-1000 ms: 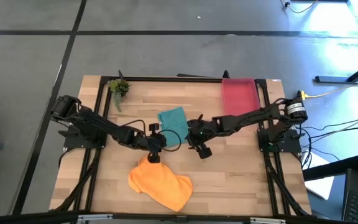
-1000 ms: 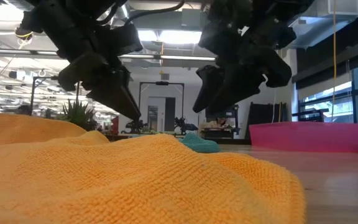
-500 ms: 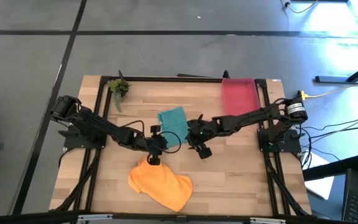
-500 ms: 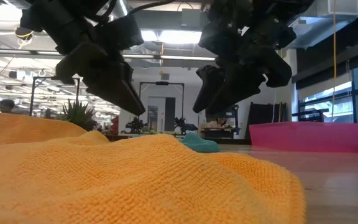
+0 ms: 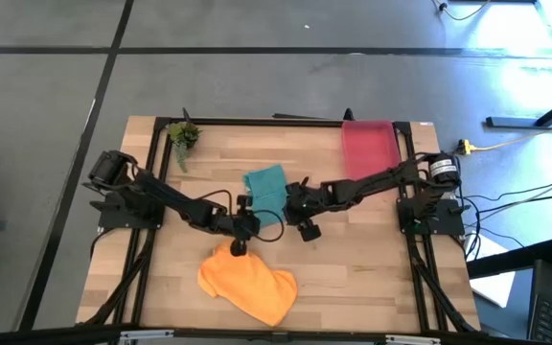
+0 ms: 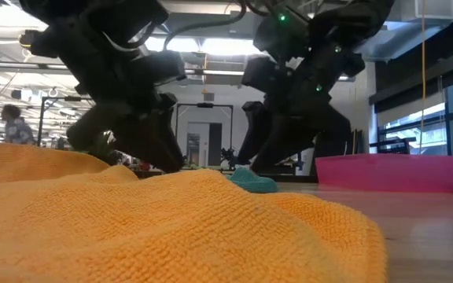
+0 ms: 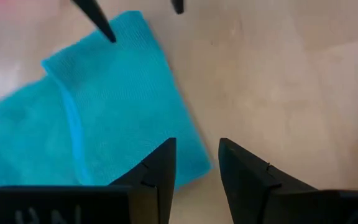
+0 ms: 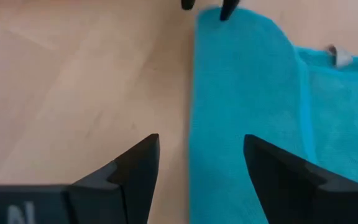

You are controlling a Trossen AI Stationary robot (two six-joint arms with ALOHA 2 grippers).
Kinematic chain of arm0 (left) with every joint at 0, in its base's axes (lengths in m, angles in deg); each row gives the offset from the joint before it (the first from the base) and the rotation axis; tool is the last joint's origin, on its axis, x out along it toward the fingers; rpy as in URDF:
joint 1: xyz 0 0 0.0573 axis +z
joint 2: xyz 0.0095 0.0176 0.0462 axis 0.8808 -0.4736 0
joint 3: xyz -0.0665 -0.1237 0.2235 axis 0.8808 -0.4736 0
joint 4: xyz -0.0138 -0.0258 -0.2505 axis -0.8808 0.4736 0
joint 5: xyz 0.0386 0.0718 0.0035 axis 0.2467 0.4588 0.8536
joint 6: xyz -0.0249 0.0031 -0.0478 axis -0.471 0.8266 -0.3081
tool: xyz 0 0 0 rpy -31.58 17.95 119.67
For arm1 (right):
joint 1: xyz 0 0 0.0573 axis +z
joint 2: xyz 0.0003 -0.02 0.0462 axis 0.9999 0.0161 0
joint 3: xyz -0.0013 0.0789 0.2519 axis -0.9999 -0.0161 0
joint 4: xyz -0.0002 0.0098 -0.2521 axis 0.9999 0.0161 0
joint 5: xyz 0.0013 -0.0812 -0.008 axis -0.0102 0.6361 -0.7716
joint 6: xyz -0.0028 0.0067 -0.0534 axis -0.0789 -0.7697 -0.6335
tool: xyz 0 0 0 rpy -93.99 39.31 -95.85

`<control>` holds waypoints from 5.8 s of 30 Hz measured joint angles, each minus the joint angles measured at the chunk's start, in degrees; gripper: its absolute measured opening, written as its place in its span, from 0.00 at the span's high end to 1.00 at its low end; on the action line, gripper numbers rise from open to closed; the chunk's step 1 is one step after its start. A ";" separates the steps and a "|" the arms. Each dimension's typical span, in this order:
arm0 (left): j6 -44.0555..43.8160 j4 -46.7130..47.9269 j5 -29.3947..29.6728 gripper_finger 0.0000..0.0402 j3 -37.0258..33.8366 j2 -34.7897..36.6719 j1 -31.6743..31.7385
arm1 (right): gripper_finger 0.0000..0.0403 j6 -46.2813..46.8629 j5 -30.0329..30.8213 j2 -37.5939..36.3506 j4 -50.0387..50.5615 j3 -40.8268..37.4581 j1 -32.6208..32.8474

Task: Roll microfiber towels into tight, uniform cylinder then place into a basket
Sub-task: Roll the blue microfiber cloth on the table

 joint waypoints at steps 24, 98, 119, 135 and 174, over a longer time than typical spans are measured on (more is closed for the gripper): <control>-5.47 -0.03 1.53 0.72 -0.01 -0.26 0.79 | 0.56 -2.78 -0.99 7.18 -6.26 0.13 -3.87; -25.52 9.14 -12.51 1.00 -0.19 9.80 7.15 | 0.98 17.76 -17.81 7.14 20.24 16.51 -7.30; -27.15 8.56 -32.92 1.00 0.03 8.19 15.96 | 0.98 25.58 -32.77 7.34 21.71 17.04 -13.99; -24.83 1.47 -37.39 1.00 -0.10 5.60 19.31 | 0.98 25.90 -32.50 7.38 22.58 16.96 -14.14; -28.59 -19.04 -65.61 1.00 -0.06 -1.44 26.61 | 0.98 33.28 -41.79 7.38 28.13 16.98 -19.55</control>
